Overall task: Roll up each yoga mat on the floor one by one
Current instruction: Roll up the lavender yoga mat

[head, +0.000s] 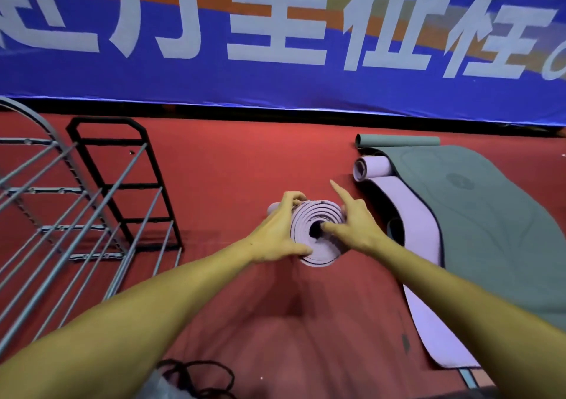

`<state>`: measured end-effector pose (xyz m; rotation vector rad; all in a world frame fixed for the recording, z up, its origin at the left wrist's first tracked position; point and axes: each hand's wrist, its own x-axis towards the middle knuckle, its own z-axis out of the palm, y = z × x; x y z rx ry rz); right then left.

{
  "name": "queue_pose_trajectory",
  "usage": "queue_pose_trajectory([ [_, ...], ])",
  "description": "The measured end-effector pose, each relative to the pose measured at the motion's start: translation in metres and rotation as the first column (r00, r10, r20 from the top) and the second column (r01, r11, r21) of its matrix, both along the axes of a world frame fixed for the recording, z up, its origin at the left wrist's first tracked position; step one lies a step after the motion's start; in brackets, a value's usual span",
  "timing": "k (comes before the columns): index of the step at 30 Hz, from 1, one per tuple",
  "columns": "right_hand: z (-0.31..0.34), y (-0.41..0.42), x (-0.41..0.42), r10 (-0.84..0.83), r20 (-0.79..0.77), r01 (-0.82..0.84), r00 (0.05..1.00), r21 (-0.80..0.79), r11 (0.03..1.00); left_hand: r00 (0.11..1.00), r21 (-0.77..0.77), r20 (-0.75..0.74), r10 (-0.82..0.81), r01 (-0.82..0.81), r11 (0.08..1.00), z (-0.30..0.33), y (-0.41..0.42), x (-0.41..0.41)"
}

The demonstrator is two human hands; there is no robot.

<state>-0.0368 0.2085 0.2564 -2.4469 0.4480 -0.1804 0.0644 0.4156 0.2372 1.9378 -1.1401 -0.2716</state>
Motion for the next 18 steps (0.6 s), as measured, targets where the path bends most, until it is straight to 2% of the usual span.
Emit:
queue_pose_trajectory([
  [2, 0.005, 0.001, -0.007, 0.134, -0.079, -0.143, 0.988, -0.112, 0.983, 0.999, 0.016, -0.047, -0.023, 0.024, 1.000, -0.002, 0.001, 0.005],
  [4, 0.005, 0.015, -0.013, 0.252, -0.138, -0.272, 0.958, -0.158, 0.949, 0.997, 0.064, -0.052, -0.052, 0.056, 0.996, 0.000, 0.002, 0.007],
  [9, -0.006, 0.024, -0.013, 0.233, -0.097, -0.249, 0.968, -0.220, 0.943, 0.999, 0.078, -0.046, 0.028, -0.025, 0.997, 0.001, 0.008, 0.019],
  [13, -0.009, 0.032, -0.014, 0.268, -0.092, -0.282, 0.959, -0.213, 0.936, 0.976, 0.111, -0.218, 0.001, 0.024, 0.994, -0.001, 0.019, 0.033],
  [15, -0.016, 0.042, -0.015, 0.279, -0.105, -0.295, 0.955, -0.202, 0.934, 0.970, 0.143, -0.237, 0.044, -0.010, 0.990, -0.003, 0.033, 0.037],
  [18, -0.026, 0.053, -0.018, 0.311, -0.142, -0.334, 0.940, -0.184, 0.925, 0.936, 0.297, -0.337, 0.099, 0.006, 0.955, -0.023, 0.066, 0.043],
])
